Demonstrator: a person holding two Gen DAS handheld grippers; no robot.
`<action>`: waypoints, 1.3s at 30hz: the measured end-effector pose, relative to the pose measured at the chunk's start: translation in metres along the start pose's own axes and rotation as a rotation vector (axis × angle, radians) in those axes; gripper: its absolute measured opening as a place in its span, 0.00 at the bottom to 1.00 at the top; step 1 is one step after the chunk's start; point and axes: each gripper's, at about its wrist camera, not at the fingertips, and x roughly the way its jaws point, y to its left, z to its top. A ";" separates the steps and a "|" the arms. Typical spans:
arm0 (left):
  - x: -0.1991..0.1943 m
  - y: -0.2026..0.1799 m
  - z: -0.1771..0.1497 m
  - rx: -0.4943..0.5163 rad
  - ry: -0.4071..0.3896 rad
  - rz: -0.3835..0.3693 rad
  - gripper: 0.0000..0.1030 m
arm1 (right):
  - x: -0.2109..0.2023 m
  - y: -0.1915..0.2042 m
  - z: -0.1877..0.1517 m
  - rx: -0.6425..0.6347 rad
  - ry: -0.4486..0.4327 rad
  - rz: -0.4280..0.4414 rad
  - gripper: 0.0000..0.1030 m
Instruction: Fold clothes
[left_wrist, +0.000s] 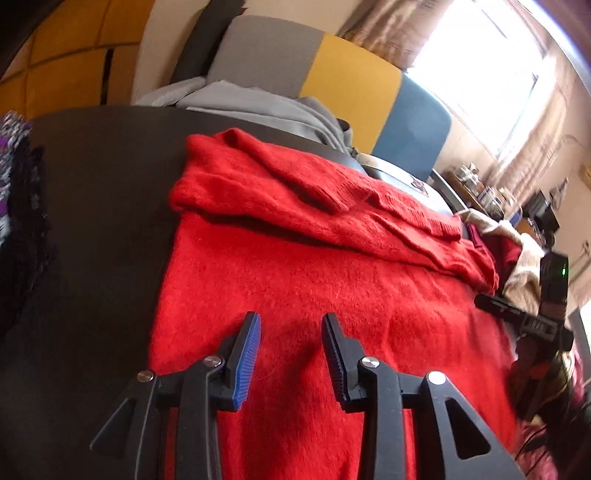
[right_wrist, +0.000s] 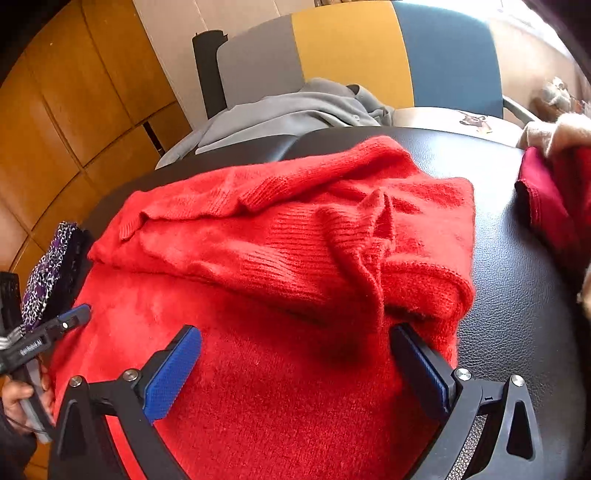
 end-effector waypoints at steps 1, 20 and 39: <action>-0.006 0.002 -0.001 -0.015 0.003 0.002 0.38 | -0.001 0.001 0.000 -0.001 0.003 -0.004 1.00; -0.096 0.047 -0.108 -0.115 0.082 -0.123 0.53 | -0.132 -0.026 -0.159 0.245 0.097 0.350 1.00; -0.066 0.030 -0.155 -0.164 0.279 -0.226 0.46 | -0.132 -0.013 -0.195 0.262 0.014 0.491 0.91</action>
